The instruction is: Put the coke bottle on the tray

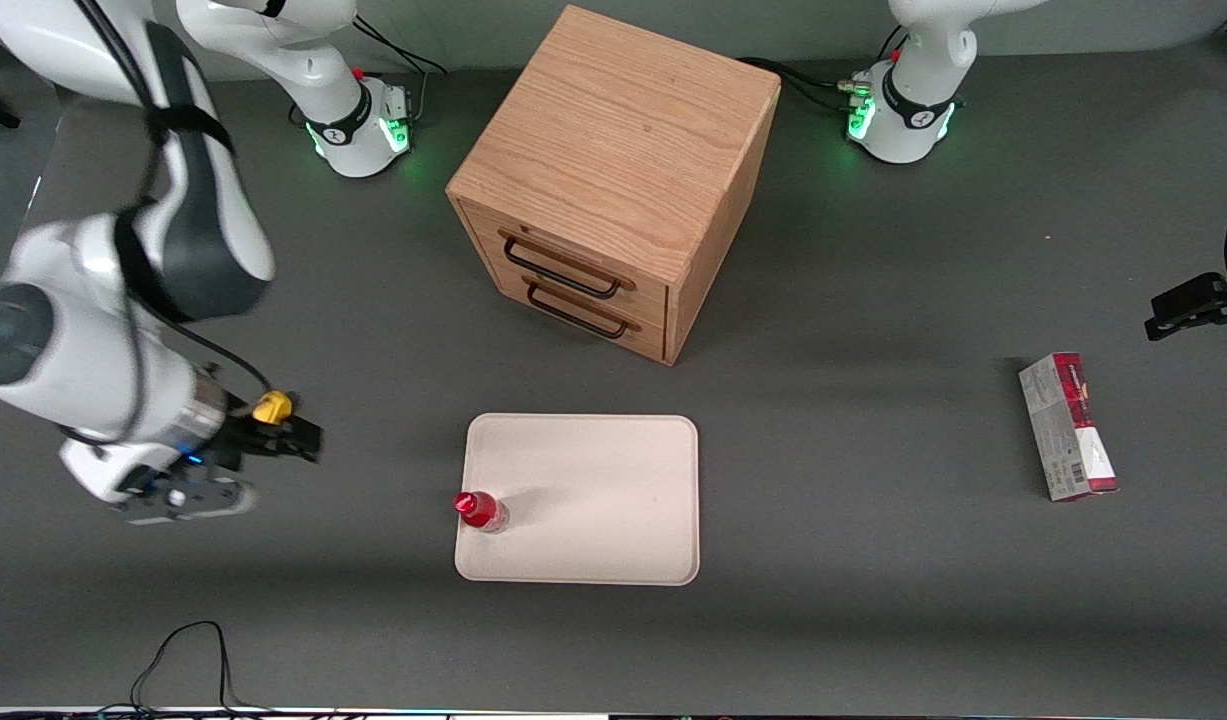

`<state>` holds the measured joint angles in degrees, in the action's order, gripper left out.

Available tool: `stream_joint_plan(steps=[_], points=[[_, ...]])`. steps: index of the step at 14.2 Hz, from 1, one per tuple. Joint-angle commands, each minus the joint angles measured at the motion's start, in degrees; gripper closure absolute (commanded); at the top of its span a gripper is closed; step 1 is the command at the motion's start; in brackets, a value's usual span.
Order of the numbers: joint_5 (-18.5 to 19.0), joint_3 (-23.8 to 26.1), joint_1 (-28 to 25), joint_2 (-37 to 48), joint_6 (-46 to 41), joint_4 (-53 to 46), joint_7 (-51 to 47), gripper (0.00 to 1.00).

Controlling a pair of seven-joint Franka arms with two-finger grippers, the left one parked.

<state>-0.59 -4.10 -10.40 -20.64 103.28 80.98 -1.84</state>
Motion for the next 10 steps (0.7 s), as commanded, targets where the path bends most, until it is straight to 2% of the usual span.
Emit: stream_joint_plan(steps=[1,3,4,8,10], points=[[-3.6,-4.5,-0.7,12.9,-0.5,12.1,3.0,0.00],[-3.1,-4.7,-0.5,21.0,-0.5,21.3,3.4,0.00],[-3.0,-4.7,-0.5,23.0,-0.7,22.5,3.1,0.00],[-2.5,-4.8,0.0,27.4,-7.0,22.6,2.5,0.00],[-0.6,-4.7,0.3,27.6,-8.2,22.2,2.5,0.00]])
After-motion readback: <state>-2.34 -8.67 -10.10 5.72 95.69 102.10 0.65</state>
